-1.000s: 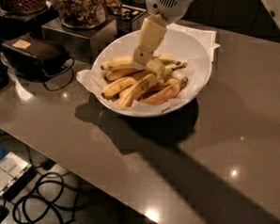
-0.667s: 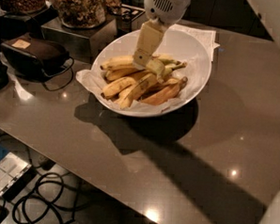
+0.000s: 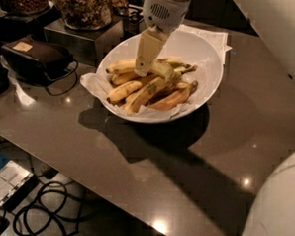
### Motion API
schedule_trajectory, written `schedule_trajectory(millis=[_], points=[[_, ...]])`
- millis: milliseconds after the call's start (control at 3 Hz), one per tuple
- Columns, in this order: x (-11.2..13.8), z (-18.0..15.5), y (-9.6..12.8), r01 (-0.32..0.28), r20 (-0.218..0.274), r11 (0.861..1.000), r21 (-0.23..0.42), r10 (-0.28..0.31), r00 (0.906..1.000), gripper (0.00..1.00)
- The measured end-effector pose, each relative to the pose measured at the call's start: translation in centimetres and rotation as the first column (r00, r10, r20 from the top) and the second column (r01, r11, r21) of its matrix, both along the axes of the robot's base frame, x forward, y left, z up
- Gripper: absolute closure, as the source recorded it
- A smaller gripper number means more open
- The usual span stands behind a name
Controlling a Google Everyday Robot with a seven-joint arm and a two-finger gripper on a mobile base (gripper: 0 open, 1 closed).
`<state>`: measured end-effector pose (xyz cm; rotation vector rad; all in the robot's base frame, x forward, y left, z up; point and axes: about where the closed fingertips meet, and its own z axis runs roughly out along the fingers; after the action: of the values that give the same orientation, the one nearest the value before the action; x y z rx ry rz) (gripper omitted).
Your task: Pick banana from white bowl
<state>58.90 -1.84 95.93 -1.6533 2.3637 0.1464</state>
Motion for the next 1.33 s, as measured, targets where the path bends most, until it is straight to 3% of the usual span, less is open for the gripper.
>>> schedule_trajectory(millis=[667, 1333], points=[[1.4, -2.2, 1.3, 0.006, -0.035, 0.999, -0.036, -0.007, 0.9994, 0.3], [2.9, -5.0, 0.8, 0.036, -0.082, 0.998, -0.058, -0.041, 0.9958, 0.3]])
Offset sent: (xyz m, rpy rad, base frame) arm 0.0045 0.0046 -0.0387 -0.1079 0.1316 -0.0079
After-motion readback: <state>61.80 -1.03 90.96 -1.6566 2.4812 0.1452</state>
